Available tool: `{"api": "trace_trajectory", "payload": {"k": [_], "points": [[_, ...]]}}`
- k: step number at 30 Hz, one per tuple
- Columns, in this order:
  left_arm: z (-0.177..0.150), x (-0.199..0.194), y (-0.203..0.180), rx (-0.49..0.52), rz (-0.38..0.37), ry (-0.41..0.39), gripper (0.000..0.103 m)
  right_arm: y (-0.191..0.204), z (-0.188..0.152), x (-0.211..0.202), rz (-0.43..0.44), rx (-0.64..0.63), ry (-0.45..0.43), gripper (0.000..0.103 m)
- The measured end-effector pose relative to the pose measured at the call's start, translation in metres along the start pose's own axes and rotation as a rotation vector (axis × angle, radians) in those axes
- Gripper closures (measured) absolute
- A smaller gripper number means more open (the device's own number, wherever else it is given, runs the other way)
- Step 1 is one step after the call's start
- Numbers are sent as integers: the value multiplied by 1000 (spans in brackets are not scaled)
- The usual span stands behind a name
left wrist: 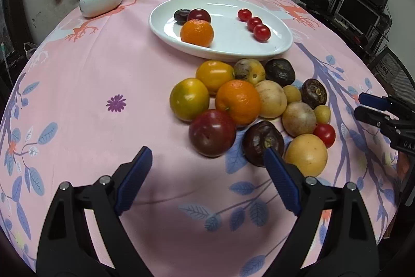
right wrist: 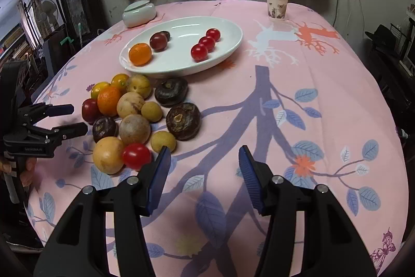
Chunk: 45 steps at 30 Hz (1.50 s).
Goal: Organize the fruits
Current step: 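Move both tools back toward the fruit pile, then grasp a dark red plum with the left tool while the right tool grasps a red tomato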
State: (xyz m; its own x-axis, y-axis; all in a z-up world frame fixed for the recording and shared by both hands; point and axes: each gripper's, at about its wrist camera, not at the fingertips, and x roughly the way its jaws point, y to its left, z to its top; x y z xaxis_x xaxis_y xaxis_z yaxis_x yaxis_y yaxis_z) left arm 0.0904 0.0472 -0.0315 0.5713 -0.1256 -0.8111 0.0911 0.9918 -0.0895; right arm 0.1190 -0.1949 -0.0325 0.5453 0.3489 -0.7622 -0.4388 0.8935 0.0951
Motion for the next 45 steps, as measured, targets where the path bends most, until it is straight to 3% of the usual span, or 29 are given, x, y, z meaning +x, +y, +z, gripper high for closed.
{"api": "trace_trajectory", "payload": {"k": [8, 12, 16, 19, 20, 33, 42, 45], "points": [[5, 7, 8, 7, 47, 3, 14, 10, -4, 5, 11, -19, 26, 47], [6, 15, 8, 3, 38, 21, 28, 15, -4, 8, 20, -29, 32, 47], [10, 25, 6, -9, 41, 44, 31, 20, -5, 13, 28, -44, 44, 47], [13, 25, 0, 10, 22, 33, 50, 24, -7, 16, 33, -52, 55, 47], [13, 25, -2, 11, 3, 29, 64, 24, -7, 16, 33, -54, 58, 47], [10, 22, 7, -42, -48, 27, 63, 49, -1, 25, 69, -142, 69, 52], [8, 22, 7, -37, -56, 19, 62, 67, 4, 40, 95, -179, 101, 67], [7, 22, 5, -21, -47, 15, 61, 78, 2, 41, 54, -228, 93, 73]]}}
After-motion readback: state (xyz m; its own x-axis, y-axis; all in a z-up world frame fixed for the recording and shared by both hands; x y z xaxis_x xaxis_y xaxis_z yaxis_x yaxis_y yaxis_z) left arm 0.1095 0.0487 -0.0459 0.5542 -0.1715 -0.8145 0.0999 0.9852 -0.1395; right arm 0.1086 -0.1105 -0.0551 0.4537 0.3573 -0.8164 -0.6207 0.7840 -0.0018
